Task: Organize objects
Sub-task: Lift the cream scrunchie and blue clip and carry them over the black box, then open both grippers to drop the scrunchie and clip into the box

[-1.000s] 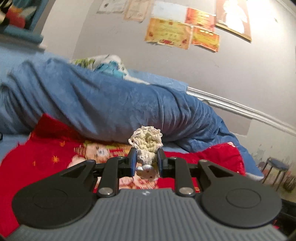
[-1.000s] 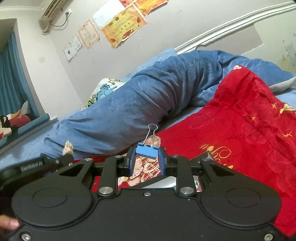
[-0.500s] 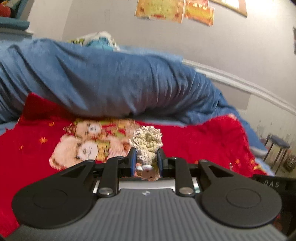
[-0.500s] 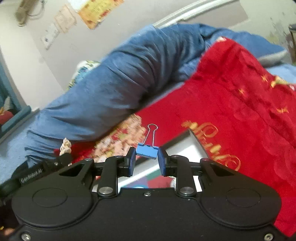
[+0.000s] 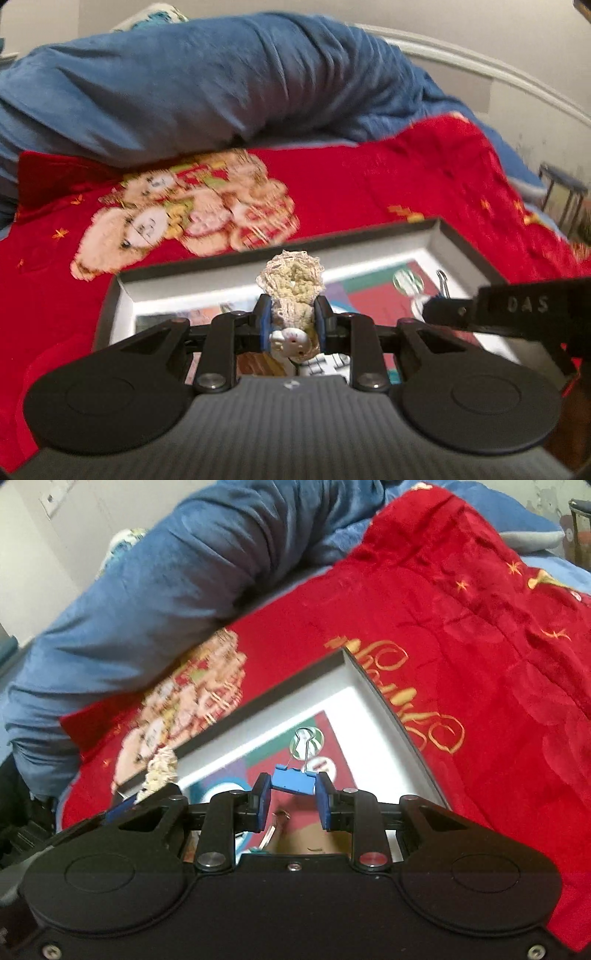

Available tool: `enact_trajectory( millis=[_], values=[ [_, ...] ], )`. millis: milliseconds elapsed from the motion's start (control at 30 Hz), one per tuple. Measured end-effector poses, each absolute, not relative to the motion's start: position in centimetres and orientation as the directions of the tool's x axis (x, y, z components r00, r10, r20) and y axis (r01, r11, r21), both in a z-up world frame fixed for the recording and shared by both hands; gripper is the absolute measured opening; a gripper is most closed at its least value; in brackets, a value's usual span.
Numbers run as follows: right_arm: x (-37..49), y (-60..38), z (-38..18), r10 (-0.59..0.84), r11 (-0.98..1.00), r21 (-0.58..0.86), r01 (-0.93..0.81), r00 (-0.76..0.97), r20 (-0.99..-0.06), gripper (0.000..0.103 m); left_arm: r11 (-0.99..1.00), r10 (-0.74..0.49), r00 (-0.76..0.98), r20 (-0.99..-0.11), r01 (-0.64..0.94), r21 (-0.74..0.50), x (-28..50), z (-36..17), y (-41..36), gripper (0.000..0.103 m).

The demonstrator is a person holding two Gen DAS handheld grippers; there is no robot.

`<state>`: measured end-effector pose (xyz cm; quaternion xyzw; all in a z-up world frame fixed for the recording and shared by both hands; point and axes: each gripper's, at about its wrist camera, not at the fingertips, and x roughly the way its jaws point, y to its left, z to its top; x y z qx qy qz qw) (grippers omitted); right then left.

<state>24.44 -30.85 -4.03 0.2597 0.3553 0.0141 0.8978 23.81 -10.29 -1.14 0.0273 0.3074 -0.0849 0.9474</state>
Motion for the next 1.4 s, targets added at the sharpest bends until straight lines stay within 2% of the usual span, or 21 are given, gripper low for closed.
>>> enact_trajectory(
  millis=[267,500,600,633,733,800,867,900,967,1033,1100,1200,1400],
  values=[
    [24.2,-30.5,-4.2,0.218,0.865,0.471,0.171,0.718,-0.661,0.026,0.976,-0.176,0.730,-0.660,0.215,-0.022,24.1,-2.5,-11.1,0.030],
    [24.2,-30.6,-4.3,0.238,0.856,0.490,0.166,0.714,-0.658,0.026,0.977,-0.148,0.739,-0.658,0.213,0.020,23.9,-3.0,-11.7,0.036],
    [24.2,-30.7,-4.4,0.242,0.853,0.495,0.166,0.714,-0.657,0.025,0.979,-0.147,0.740,-0.656,0.205,0.012,23.9,-3.0,-11.6,0.044],
    [24.2,-30.7,-4.4,0.242,0.851,0.498,0.169,0.715,-0.656,0.025,0.980,-0.146,0.739,-0.658,0.198,0.004,24.0,-3.0,-11.5,0.056],
    [24.0,-31.1,-4.5,0.256,0.821,0.538,0.191,0.719,-0.647,0.027,0.984,-0.149,0.726,-0.671,0.173,-0.032,24.3,-2.9,-11.0,0.065],
    [23.9,-31.4,-4.7,0.280,0.797,0.573,0.190,0.724,-0.630,0.033,0.985,-0.160,0.719,-0.676,0.165,-0.058,24.3,-2.8,-10.7,0.067],
    [23.8,-31.8,-4.7,0.307,0.769,0.614,0.181,0.737,-0.602,0.051,0.985,-0.163,0.714,-0.681,0.154,-0.074,24.3,-2.6,-10.4,0.071],
    [23.7,-31.8,-4.7,0.311,0.761,0.623,0.179,0.743,-0.592,0.057,0.986,-0.164,0.710,-0.684,0.145,-0.085,24.2,-2.5,-10.2,0.075],
    [23.6,-31.7,-4.5,0.326,0.749,0.641,0.165,0.752,-0.574,0.081,0.986,-0.169,0.700,-0.694,0.130,-0.109,24.0,-2.1,-9.6,0.079],
    [23.4,-31.4,-4.2,0.352,0.738,0.658,0.149,0.747,-0.564,0.094,0.985,-0.170,0.687,-0.706,0.129,-0.111,23.6,-1.7,-9.2,0.084],
    [22.8,-31.1,-3.4,0.347,0.741,0.659,0.128,0.768,-0.539,0.095,0.986,-0.164,0.688,-0.707,0.131,-0.101,23.0,-0.8,-8.6,0.084],
    [21.7,-31.2,-1.9,0.368,0.727,0.682,0.077,0.795,-0.482,0.103,0.990,-0.139,0.721,-0.679,0.098,-0.100,21.7,0.9,-7.7,0.088],
    [18.3,-32.2,1.5,0.360,0.681,0.732,0.014,0.865,-0.351,0.103,0.982,-0.179,0.742,-0.646,0.096,-0.161,18.9,5.3,-6.4,0.093]
  ],
)
